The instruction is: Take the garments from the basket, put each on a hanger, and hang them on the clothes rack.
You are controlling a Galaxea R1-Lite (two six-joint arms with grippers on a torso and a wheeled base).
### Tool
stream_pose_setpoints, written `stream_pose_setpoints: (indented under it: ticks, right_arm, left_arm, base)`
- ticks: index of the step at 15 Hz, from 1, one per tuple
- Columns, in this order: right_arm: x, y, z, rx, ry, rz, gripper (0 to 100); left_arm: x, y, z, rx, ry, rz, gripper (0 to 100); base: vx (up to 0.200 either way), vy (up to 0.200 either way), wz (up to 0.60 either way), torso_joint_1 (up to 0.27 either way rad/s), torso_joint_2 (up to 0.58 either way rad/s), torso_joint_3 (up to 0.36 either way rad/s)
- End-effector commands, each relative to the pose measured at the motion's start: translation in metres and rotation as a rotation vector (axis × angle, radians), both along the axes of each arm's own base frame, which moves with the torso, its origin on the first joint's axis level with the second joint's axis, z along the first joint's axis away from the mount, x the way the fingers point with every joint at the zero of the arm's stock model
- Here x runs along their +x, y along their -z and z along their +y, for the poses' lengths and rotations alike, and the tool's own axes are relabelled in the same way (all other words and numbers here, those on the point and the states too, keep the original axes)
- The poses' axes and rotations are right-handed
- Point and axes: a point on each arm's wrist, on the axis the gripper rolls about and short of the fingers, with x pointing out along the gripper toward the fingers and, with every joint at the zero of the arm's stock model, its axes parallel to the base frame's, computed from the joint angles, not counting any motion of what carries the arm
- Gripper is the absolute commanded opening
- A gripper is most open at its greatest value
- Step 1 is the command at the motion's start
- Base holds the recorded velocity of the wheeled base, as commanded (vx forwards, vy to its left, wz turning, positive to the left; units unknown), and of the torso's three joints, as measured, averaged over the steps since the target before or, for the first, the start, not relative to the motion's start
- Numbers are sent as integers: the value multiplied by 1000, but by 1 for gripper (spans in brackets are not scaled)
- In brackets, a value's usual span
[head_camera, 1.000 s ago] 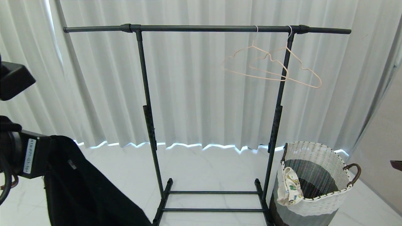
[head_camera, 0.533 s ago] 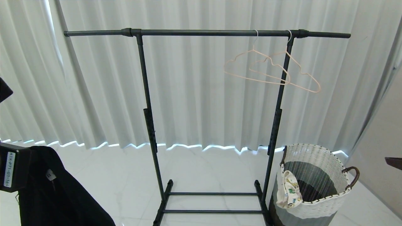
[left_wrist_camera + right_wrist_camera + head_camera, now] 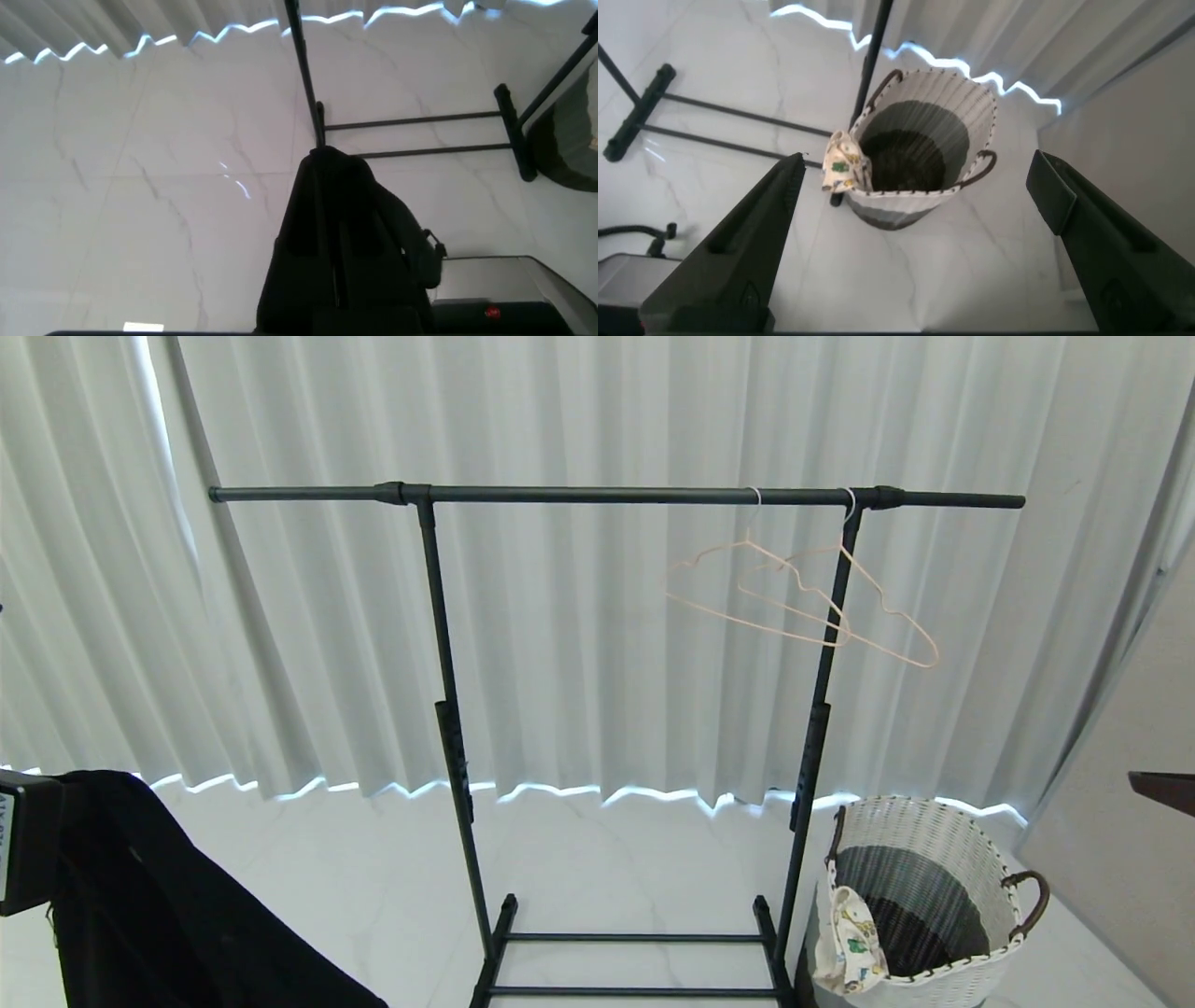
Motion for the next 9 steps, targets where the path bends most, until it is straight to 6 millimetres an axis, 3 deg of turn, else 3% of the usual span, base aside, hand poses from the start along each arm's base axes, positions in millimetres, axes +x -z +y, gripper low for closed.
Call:
stream_pose_setpoints:
  ticks: [1, 9]
  right_arm:
    - [3, 1, 1, -1, -1, 7, 100]
    - [5, 0, 1, -4, -4, -3, 100]
  left_arm:
    - [1, 0, 0, 5, -7, 2, 0]
    - [-3, -1, 1, 5, -12, -11, 0]
  base:
    - [0, 0, 0, 193, -461, -271]
    - [0, 0, 0, 218, -496, -282]
